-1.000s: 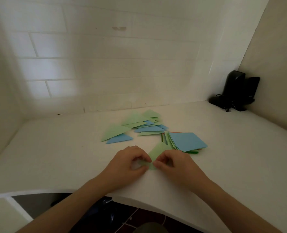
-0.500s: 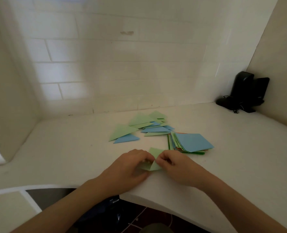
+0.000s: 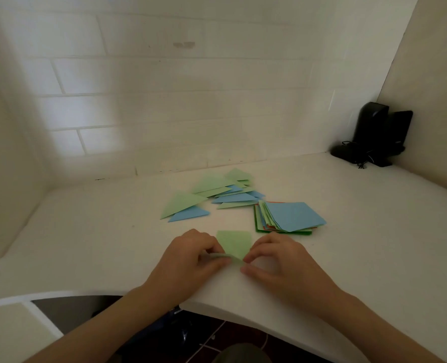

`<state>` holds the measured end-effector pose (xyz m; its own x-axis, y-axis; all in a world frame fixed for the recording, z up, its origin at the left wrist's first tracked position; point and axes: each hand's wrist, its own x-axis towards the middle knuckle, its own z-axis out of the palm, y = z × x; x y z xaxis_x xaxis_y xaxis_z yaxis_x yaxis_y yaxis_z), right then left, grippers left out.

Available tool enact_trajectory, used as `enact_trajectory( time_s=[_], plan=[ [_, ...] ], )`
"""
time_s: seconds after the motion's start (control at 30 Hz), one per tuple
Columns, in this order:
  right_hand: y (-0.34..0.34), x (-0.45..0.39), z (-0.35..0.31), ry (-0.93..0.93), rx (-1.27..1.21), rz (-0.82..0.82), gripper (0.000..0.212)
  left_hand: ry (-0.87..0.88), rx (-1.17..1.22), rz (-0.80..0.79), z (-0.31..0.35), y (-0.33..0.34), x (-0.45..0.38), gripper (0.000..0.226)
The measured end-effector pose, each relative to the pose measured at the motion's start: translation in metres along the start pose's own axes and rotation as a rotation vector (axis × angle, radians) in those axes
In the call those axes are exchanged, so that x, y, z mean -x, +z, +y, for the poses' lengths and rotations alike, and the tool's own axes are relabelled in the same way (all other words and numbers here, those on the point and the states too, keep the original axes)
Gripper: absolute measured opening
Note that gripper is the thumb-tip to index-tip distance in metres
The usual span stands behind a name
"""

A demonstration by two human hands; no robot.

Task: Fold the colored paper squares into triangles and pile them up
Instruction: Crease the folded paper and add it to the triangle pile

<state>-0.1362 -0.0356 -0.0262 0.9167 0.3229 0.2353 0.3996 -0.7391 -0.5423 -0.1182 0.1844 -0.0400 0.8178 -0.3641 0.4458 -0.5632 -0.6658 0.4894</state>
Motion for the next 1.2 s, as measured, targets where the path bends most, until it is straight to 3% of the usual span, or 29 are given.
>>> enact_trajectory(
  time_s=[0.1,0.23,0.43,0.63,0.77,0.83,0.93,1.03,1.2],
  plan=[
    [0.007,-0.004,-0.002,0.063,-0.001,0.072,0.020,-0.105,-0.016,0.001,-0.003,0.002,-0.003,0.044],
    [0.016,-0.010,-0.007,0.150,0.001,0.136,0.020,-0.229,-0.047,-0.005,-0.002,0.006,-0.007,0.034],
    [0.021,-0.014,-0.015,0.221,0.098,0.141,0.029,-0.240,-0.148,-0.003,0.001,0.011,-0.012,0.037],
    [0.012,-0.014,-0.012,0.241,0.032,0.074,0.021,-0.280,-0.044,-0.022,-0.003,0.000,-0.009,0.028],
    [0.010,-0.012,-0.010,0.228,-0.027,0.023,0.019,-0.203,-0.012,-0.070,0.000,-0.005,-0.007,0.017],
    [0.005,-0.013,-0.009,0.241,-0.083,-0.017,0.019,-0.098,-0.003,-0.111,0.000,-0.001,-0.007,0.026],
    [-0.006,-0.014,-0.006,0.220,-0.231,-0.042,0.037,-0.006,-0.089,-0.147,0.001,0.003,-0.007,0.043],
    [-0.010,-0.017,0.002,0.026,-0.046,-0.013,0.045,0.063,-0.154,-0.156,0.005,0.002,-0.006,0.042],
    [-0.013,-0.029,-0.001,-0.135,0.283,-0.018,0.030,0.123,-0.214,-0.263,0.016,-0.010,-0.002,0.031]
  ],
)
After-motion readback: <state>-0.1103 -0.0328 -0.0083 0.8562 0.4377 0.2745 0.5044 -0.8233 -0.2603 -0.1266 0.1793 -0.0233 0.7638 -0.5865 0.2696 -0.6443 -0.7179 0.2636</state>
